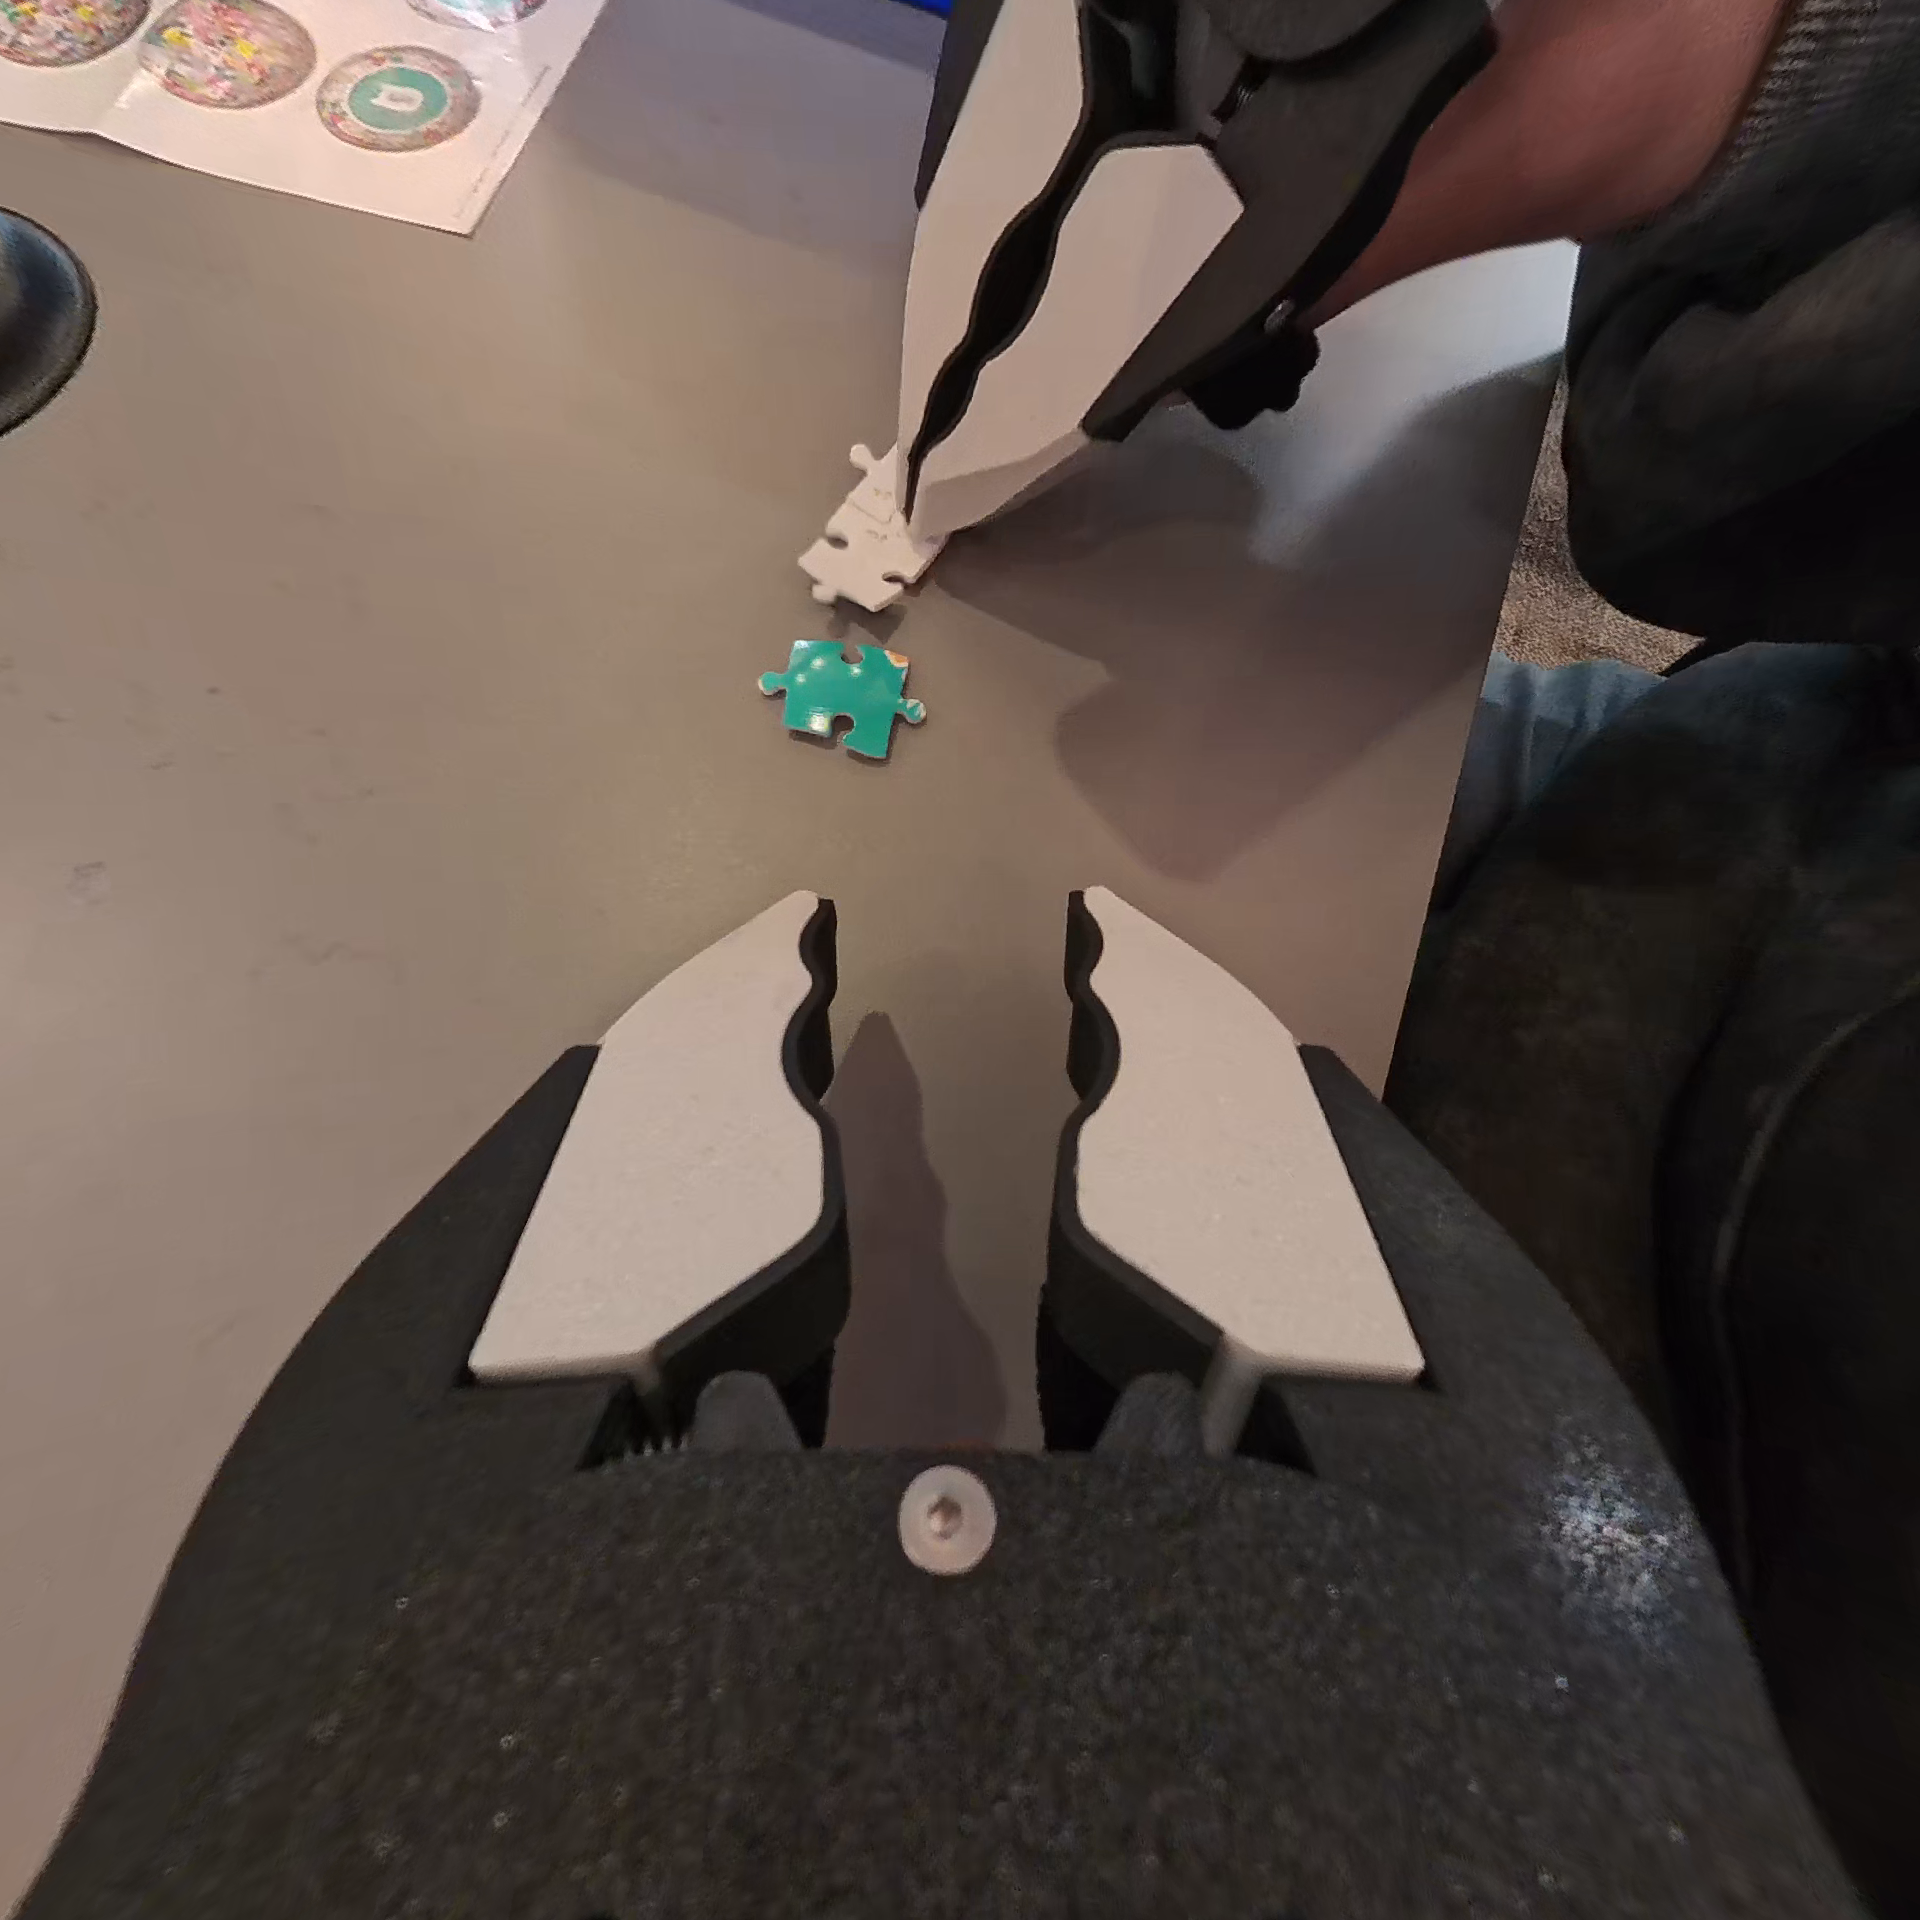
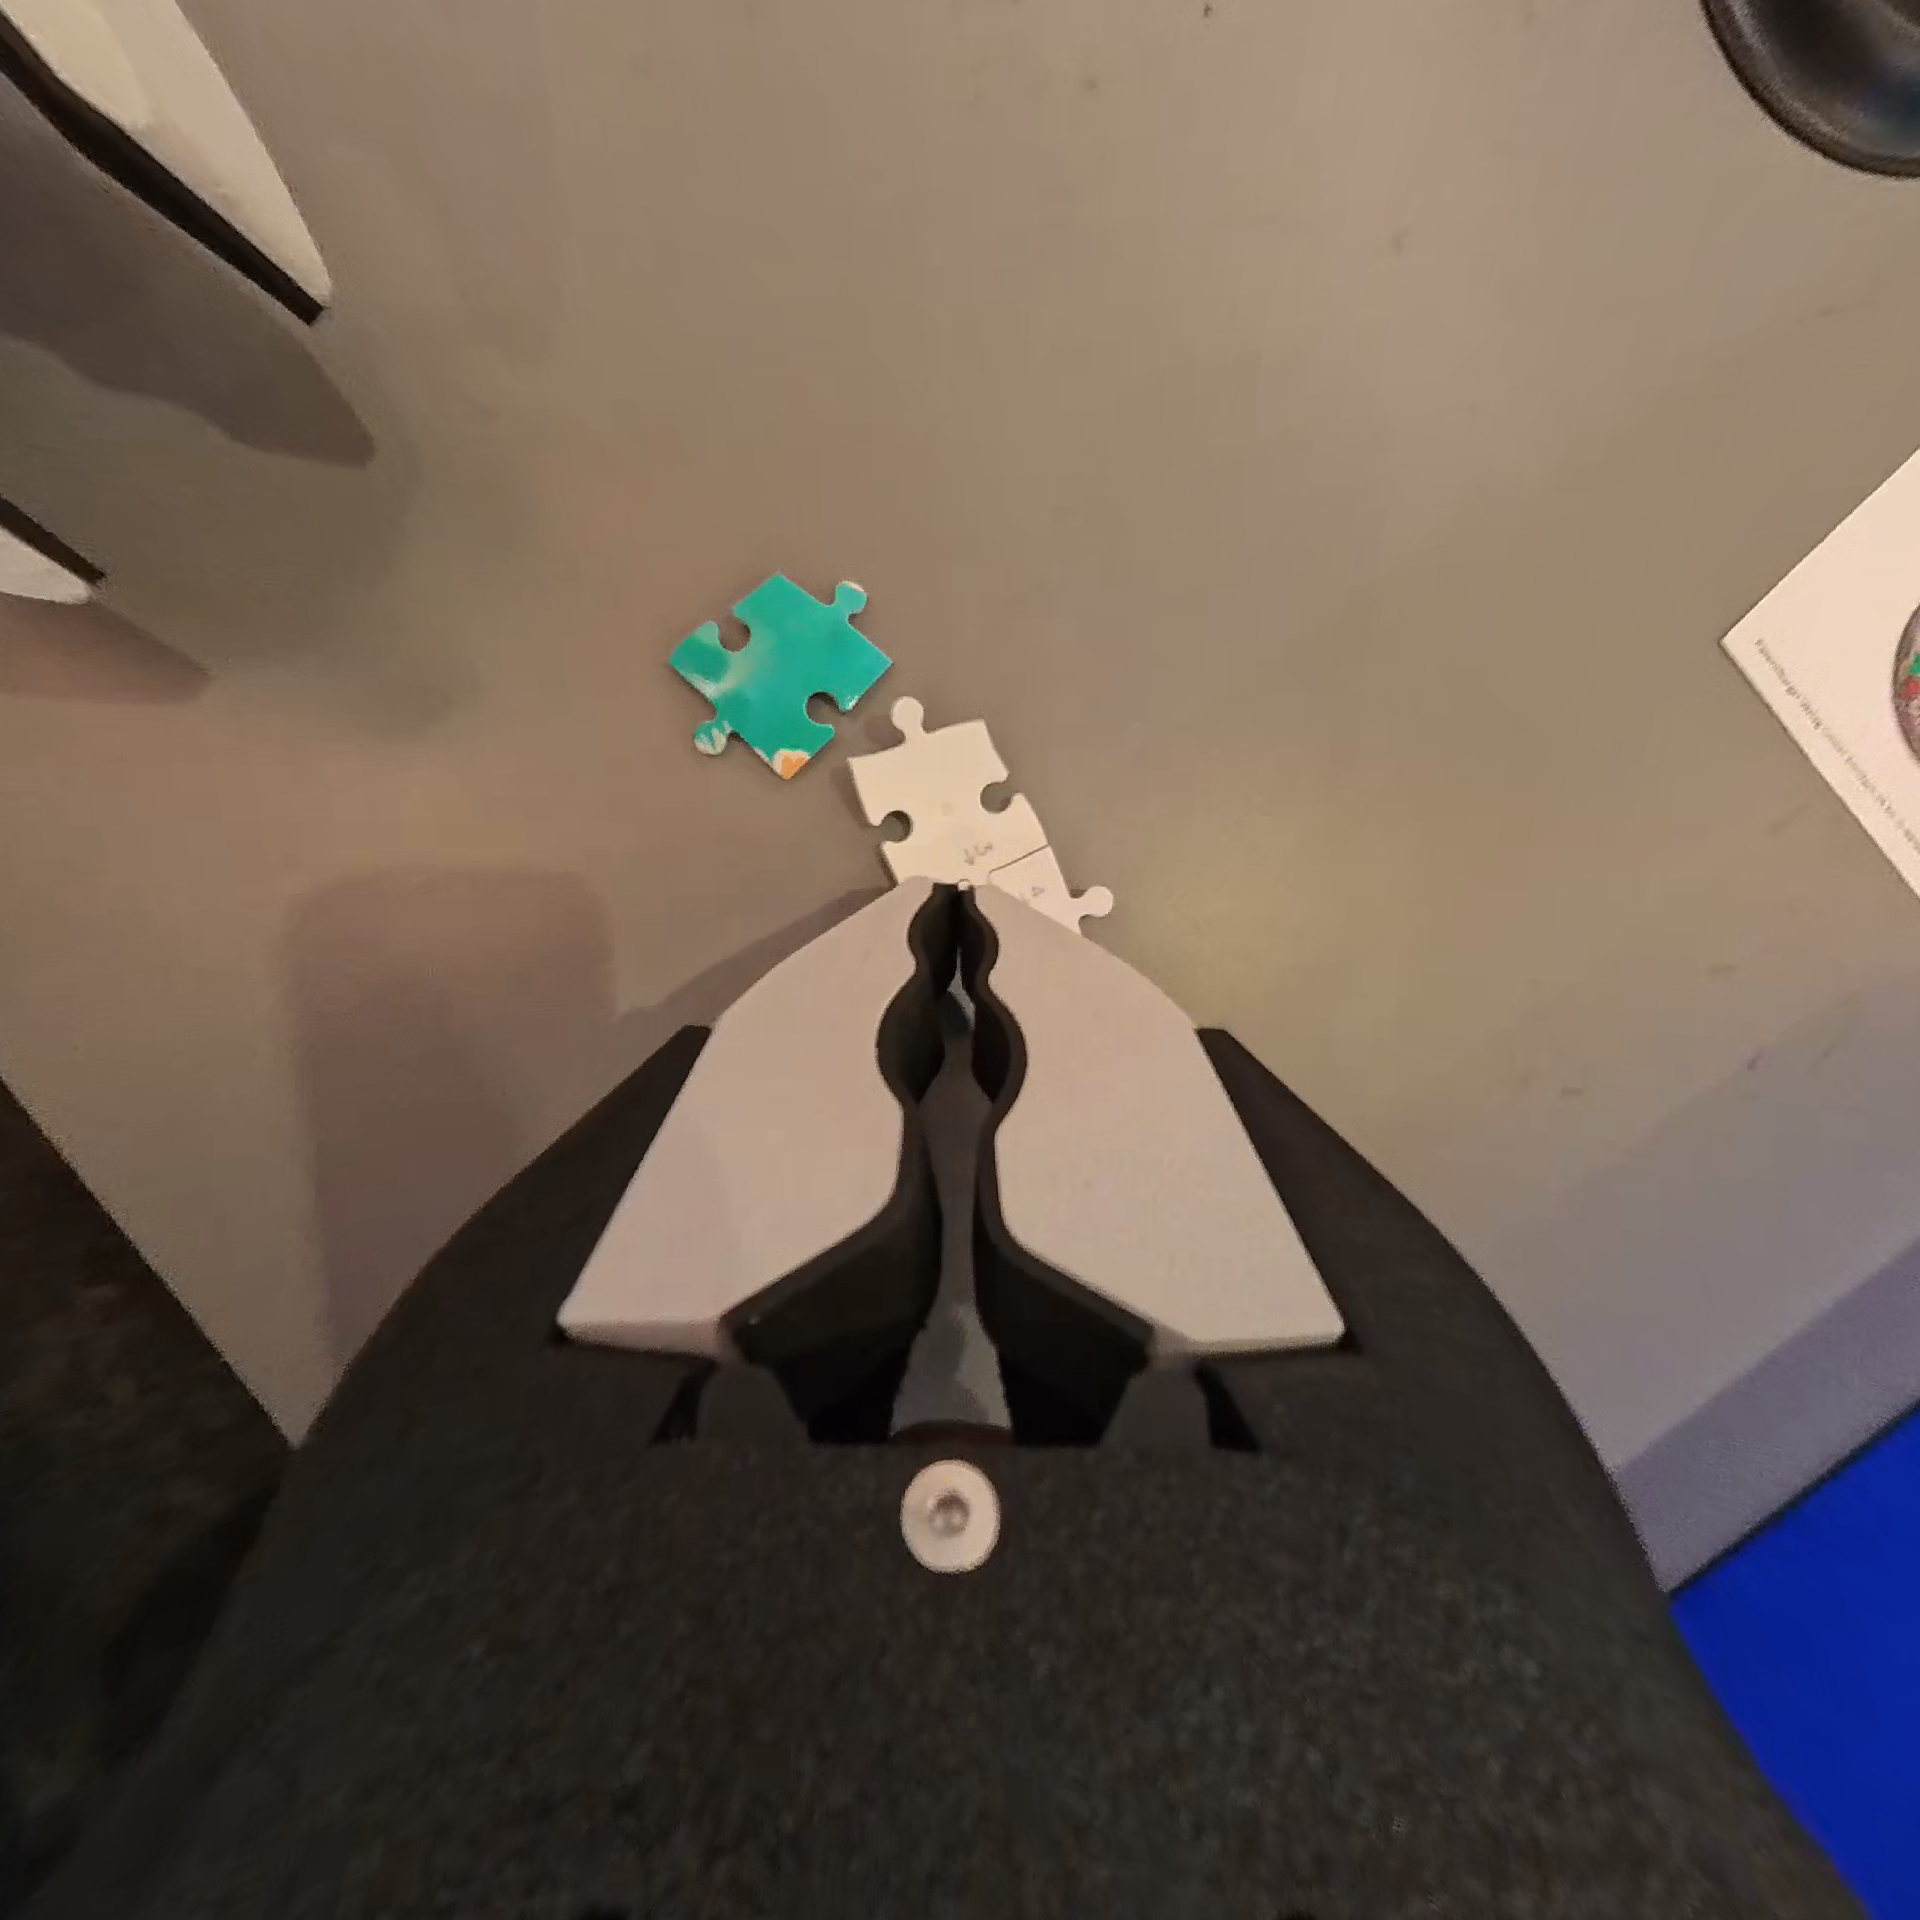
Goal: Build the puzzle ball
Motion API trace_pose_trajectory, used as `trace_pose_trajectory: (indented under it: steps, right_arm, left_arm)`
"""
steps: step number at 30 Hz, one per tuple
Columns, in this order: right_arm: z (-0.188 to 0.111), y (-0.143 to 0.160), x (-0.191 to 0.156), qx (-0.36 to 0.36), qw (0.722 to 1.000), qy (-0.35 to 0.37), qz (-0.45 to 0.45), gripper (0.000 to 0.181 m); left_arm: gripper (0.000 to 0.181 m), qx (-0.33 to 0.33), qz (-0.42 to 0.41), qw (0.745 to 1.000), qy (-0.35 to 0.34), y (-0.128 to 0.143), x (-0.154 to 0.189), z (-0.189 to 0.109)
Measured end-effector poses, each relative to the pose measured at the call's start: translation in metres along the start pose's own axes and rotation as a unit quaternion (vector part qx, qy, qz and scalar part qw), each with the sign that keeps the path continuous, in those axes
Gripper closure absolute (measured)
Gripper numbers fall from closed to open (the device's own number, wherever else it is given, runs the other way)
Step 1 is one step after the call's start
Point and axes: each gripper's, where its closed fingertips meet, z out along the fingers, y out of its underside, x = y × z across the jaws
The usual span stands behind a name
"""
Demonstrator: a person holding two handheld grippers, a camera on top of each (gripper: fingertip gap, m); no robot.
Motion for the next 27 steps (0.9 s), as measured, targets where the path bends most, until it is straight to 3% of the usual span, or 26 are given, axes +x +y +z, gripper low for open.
trace_pose_trajectory:
  steps: [3, 7, 8, 12, 17, 18, 22, 24, 27]
  right_arm:
    - [-0.018, -0.017, 0.014, 0.036, 0.999, 0.017, 0.006, 0.181]
    - [-0.052, -0.061, 0.093, 0.114, 0.984, 0.117, 0.067, 0.178]
    - [-0.052, -0.069, 0.116, 0.128, 0.978, 0.138, 0.091, 0.161]
    - [0.002, -0.055, 0.178, 0.084, 0.965, 0.127, 0.211, 0.117]
    - [0.047, -0.038, 0.196, 0.02, 0.961, 0.137, 0.238, 0.093]
    - [0.048, -0.04, 0.195, 0.025, 0.96, 0.135, 0.246, 0.106]
    - [0.049, -0.043, 0.192, 0.052, 0.957, 0.144, 0.245, 0.126]
    - [0.045, -0.038, 0.195, 0.038, 0.956, 0.175, 0.232, 0.177]
    - [0.045, -0.037, 0.196, 0.026, 0.958, 0.186, 0.215, 0.18]
  left_arm:
    - [0.139, 0.003, -0.003, 1.0, -0.006, 0.001, -0.004, -0.003]
    - [0.138, 0.016, -0.016, 1.0, -0.008, -0.001, -0.009, -0.008]
    - [0.136, 0.02, -0.018, 1.0, -0.008, -0.002, -0.01, -0.009]
    - [0.134, 0.026, -0.02, 0.999, -0.007, -0.004, -0.011, -0.015]
    - [0.134, 0.037, -0.029, 0.999, -0.001, -0.004, -0.015, -0.021]
    - [0.134, 0.037, -0.031, 0.999, -0.001, -0.004, -0.016, -0.021]
    - [0.135, 0.043, -0.037, 0.998, 0.003, -0.004, -0.018, -0.023]
    - [0.135, 0.045, -0.038, 0.998, 0.006, -0.005, -0.018, -0.024]
    - [0.135, 0.047, -0.036, 0.998, 0.004, -0.006, -0.018, -0.025]
